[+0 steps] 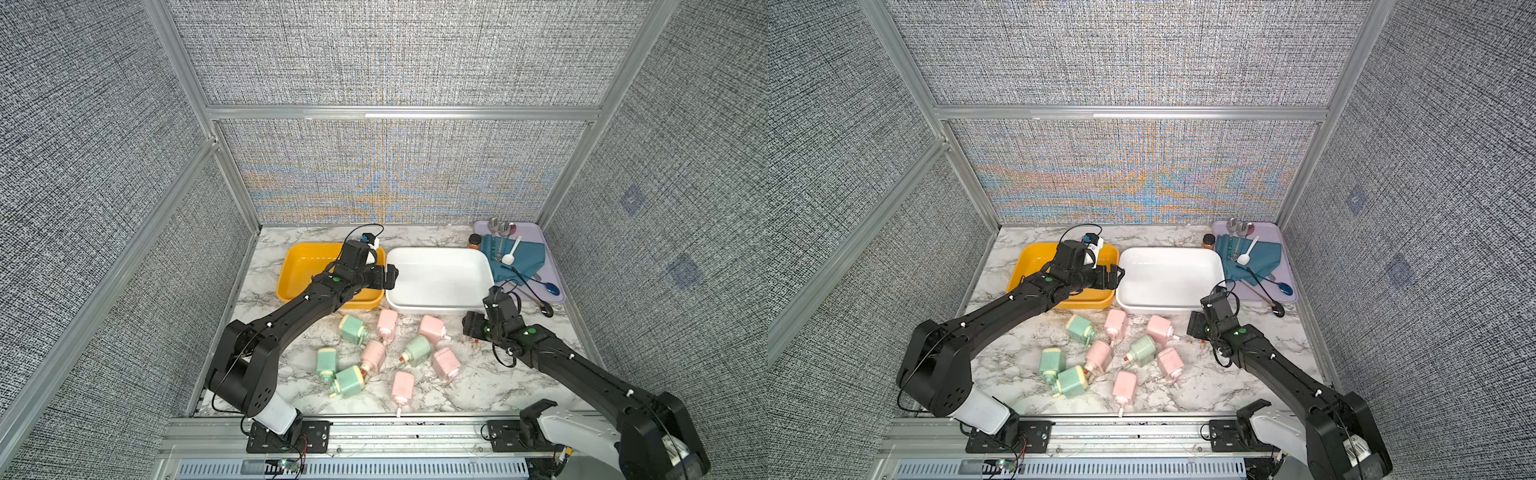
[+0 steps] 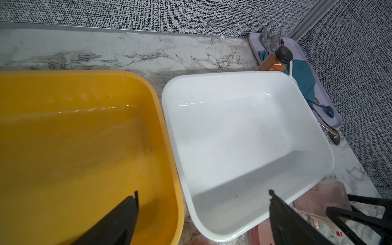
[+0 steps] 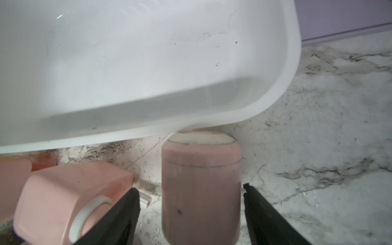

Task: Place the pencil sharpeners by color into the storage box
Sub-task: Pick up the pencil sharpener from the center of the board.

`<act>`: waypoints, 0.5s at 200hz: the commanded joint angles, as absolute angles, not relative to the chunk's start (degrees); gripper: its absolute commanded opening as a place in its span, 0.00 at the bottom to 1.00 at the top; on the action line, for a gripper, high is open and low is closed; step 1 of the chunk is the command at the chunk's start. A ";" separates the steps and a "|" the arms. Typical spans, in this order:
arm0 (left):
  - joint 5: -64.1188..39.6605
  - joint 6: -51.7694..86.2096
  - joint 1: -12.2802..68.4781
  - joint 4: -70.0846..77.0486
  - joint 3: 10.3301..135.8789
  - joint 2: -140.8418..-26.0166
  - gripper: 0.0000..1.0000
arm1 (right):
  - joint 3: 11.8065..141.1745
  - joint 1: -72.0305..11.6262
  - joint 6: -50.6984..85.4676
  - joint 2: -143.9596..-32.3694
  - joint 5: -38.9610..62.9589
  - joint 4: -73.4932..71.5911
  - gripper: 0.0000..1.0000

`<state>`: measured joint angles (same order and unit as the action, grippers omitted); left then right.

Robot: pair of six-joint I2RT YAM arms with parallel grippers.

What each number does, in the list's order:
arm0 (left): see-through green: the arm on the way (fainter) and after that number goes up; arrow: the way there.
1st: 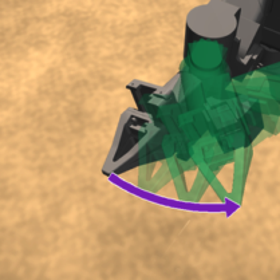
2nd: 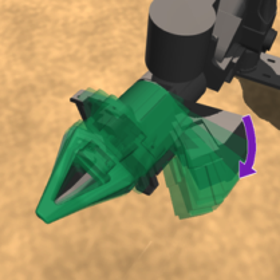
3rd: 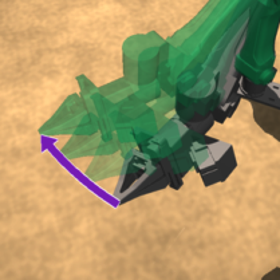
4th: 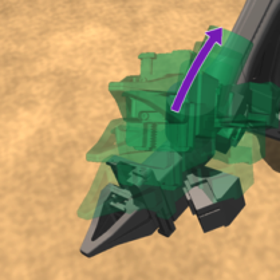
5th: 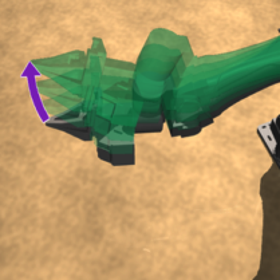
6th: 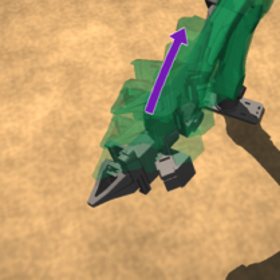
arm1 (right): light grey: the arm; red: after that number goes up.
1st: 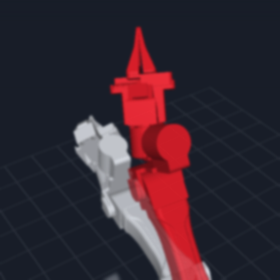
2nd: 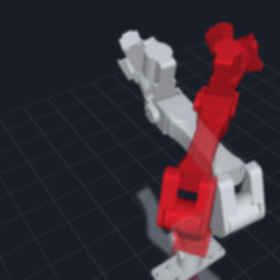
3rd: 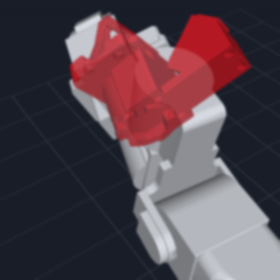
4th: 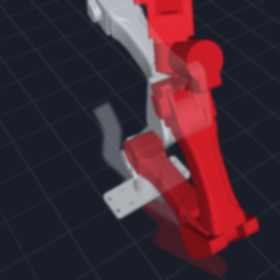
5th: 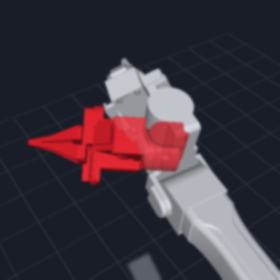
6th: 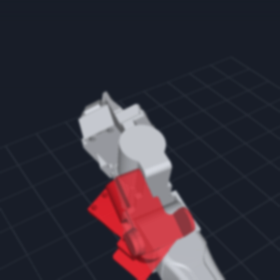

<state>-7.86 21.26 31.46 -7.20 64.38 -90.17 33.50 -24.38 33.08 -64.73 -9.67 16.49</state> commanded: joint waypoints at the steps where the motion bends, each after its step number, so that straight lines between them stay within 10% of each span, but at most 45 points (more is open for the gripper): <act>1: -6.88 20.02 31.43 -5.26 64.35 -89.65 0.99 | 34.39 -24.79 34.66 -66.11 -14.31 18.02 0.77; 100: -5.36 17.74 31.53 -7.22 65.04 -90.10 0.99 | 34.72 -26.10 35.37 -69.27 -15.70 16.22 0.65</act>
